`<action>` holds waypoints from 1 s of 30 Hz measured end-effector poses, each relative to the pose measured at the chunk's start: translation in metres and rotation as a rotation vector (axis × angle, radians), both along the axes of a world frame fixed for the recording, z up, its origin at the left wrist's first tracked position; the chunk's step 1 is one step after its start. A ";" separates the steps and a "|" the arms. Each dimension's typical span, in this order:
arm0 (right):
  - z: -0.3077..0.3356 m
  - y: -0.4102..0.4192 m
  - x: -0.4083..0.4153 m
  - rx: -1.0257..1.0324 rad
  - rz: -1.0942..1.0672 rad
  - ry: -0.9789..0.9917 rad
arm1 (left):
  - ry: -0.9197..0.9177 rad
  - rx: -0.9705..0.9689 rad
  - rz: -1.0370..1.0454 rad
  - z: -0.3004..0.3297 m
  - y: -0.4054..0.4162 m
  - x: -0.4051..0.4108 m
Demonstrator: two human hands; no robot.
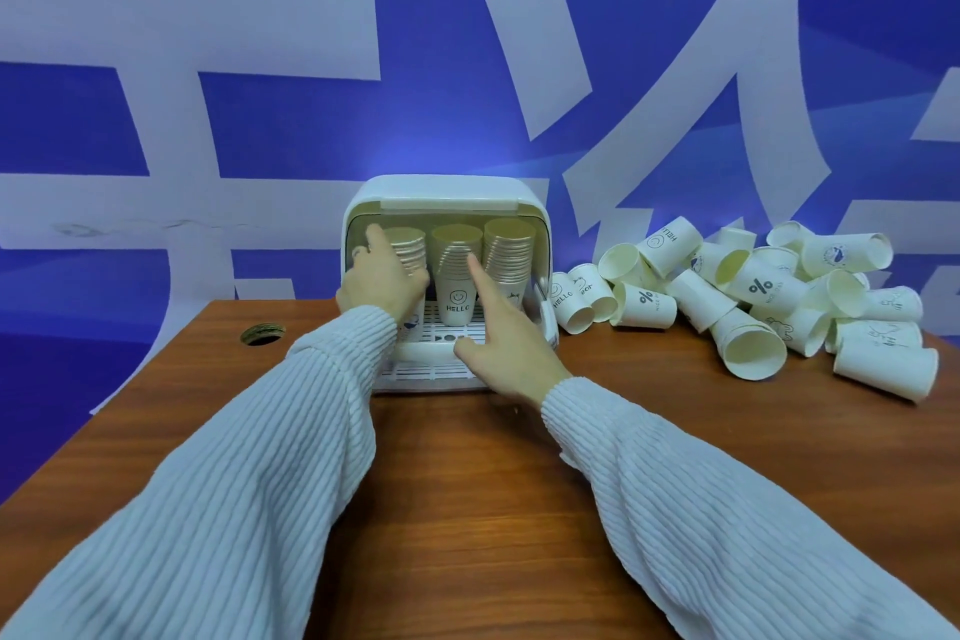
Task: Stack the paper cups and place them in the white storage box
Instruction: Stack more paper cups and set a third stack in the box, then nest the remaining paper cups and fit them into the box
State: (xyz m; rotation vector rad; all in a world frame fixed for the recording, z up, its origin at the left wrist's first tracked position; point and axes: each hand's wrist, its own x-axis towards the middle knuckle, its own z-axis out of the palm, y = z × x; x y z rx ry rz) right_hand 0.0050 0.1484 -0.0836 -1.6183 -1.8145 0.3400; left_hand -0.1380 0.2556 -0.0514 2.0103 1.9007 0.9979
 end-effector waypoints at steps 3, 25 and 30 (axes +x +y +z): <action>0.000 0.004 0.004 -0.010 0.022 -0.031 | -0.041 -0.022 -0.007 -0.001 0.018 0.007; -0.022 -0.054 0.094 0.253 -0.390 0.273 | -0.189 0.501 -0.563 -0.038 -0.091 0.103; -0.040 -0.088 0.166 0.228 -0.595 0.201 | -0.155 0.234 -0.709 -0.061 -0.116 0.161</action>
